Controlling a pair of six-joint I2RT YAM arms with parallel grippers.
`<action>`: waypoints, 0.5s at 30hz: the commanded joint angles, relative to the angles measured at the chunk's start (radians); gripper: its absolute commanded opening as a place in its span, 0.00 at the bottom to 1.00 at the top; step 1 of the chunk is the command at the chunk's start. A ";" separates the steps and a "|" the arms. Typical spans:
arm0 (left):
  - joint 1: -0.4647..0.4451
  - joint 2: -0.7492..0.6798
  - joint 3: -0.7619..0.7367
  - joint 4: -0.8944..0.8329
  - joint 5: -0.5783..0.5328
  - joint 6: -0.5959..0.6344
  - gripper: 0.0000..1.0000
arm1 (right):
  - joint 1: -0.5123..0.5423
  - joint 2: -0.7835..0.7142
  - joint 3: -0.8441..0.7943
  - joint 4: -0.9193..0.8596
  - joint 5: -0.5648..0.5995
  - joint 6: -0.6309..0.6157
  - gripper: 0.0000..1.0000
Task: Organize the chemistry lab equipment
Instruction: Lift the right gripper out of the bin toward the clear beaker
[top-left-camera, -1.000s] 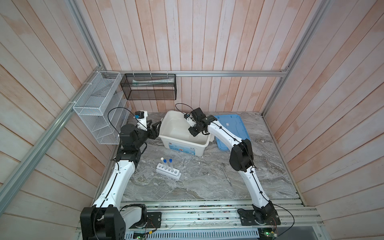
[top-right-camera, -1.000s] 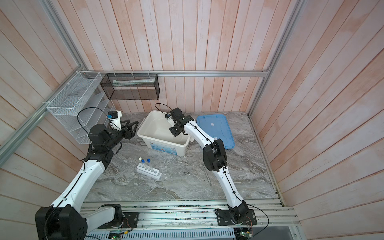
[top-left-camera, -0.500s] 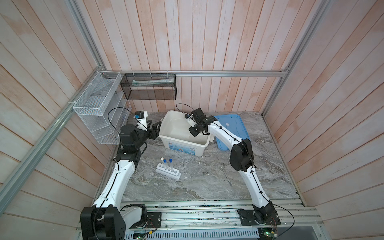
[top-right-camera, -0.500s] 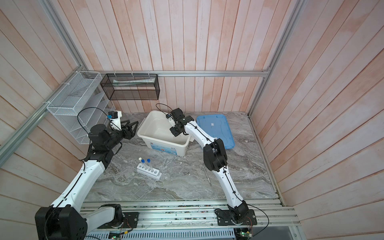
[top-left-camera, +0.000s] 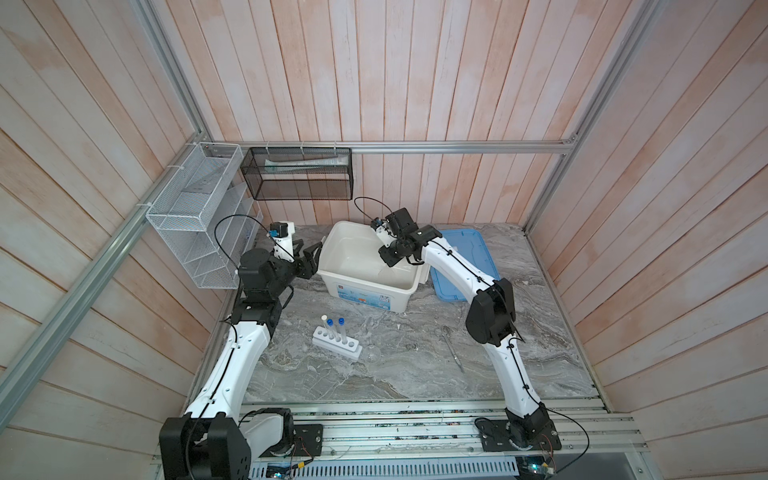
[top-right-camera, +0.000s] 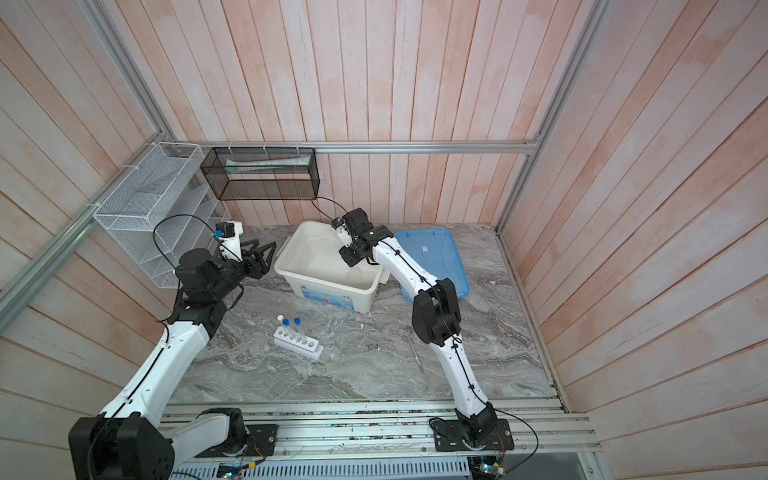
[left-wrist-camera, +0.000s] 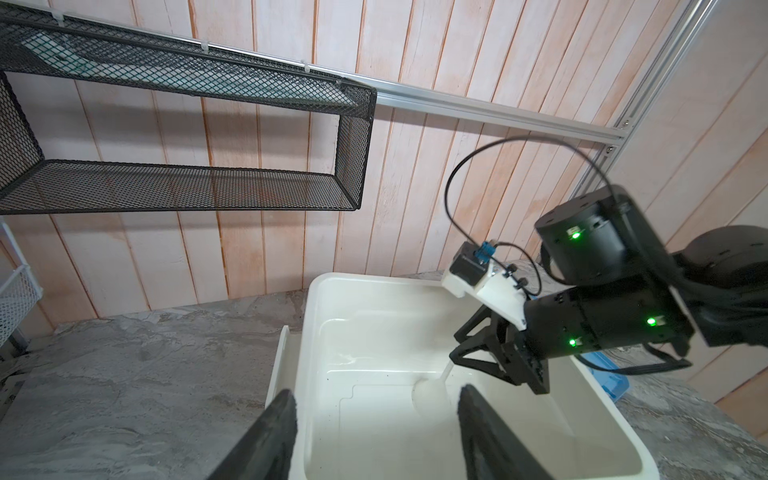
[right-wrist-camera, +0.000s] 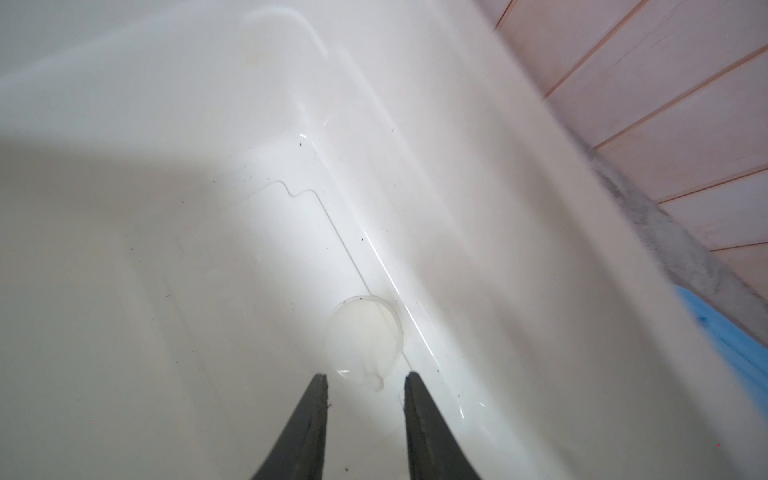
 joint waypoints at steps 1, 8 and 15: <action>0.007 -0.027 0.005 -0.010 -0.005 0.018 0.64 | -0.005 -0.134 0.005 -0.028 0.014 0.009 0.34; 0.007 -0.029 0.005 -0.012 0.022 0.026 0.64 | 0.024 -0.407 -0.263 0.027 0.042 0.056 0.34; -0.020 -0.012 0.020 -0.044 0.033 0.068 0.64 | 0.109 -0.718 -0.739 0.211 -0.009 0.167 0.34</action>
